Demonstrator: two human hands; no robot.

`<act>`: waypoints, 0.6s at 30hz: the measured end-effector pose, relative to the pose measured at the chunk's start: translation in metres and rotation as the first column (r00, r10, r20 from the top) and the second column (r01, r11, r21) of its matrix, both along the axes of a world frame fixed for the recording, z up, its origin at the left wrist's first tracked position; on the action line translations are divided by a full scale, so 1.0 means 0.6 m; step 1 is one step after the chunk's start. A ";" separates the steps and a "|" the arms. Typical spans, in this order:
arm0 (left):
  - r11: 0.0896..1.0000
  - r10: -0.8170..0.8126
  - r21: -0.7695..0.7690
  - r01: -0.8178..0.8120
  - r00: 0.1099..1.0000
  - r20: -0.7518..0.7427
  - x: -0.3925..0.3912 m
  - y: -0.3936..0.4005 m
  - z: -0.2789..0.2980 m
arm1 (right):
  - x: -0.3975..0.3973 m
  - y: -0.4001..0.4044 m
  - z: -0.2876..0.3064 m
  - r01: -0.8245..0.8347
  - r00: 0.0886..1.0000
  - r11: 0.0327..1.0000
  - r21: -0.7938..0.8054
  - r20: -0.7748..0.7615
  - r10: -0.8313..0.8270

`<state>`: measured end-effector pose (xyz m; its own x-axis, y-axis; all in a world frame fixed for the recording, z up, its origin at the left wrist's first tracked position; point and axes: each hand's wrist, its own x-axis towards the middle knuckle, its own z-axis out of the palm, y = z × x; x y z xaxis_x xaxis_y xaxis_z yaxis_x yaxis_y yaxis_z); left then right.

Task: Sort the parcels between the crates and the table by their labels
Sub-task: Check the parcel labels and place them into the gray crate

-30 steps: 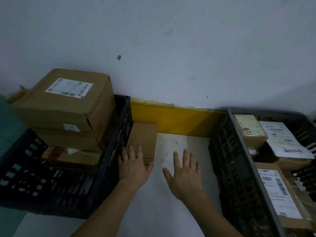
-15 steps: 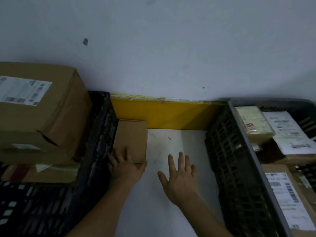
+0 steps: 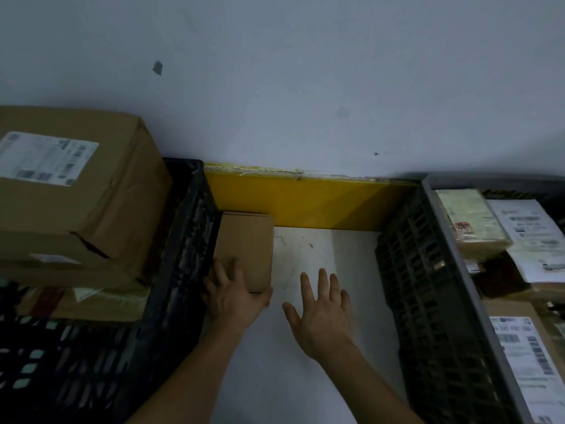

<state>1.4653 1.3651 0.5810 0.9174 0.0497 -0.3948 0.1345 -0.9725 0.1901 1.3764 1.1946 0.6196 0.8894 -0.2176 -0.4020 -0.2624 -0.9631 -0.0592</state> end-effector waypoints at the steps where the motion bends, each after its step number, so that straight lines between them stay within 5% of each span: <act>1: 1.000 0.000 -0.009 0.000 1.000 0.029 -0.002 0.002 0.009 | 0.001 0.000 -0.001 0.002 1.000 1.000 0.005 0.006 -0.002; 5: 0.990 0.024 -0.138 -0.004 0.989 0.144 -0.016 0.013 0.054 | 0.004 -0.005 0.007 0.035 0.997 0.998 0.060 0.068 -0.040; 9: 0.854 0.125 -0.521 0.001 0.970 0.207 -0.040 0.019 0.116 | 0.000 -0.008 0.026 0.114 0.967 0.942 0.315 0.184 -0.178; 11: 0.651 0.167 -0.758 -0.033 0.981 0.101 -0.059 0.018 0.156 | -0.005 -0.008 0.042 0.155 0.937 0.835 0.528 0.189 -0.294; 14: 0.167 0.142 -0.962 -0.217 0.971 -0.194 -0.094 0.019 0.203 | -0.017 0.001 0.076 0.168 0.881 0.593 0.788 0.150 -0.449; 16: -0.129 0.003 -0.921 -0.369 0.928 -0.372 -0.115 0.020 0.221 | -0.025 0.010 0.101 0.156 0.862 0.416 0.896 0.082 -0.500; 18: -0.275 -0.154 -0.839 -0.470 0.883 -0.444 -0.134 0.020 0.232 | -0.034 0.015 0.117 0.090 0.859 0.247 0.965 0.050 -0.509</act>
<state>1.3850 1.3773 0.7204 0.7838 -0.5296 -0.3244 0.5769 0.4275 0.6960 1.3561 1.2034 0.6900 0.9472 -0.1750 -0.2688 -0.2820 -0.0551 -0.9578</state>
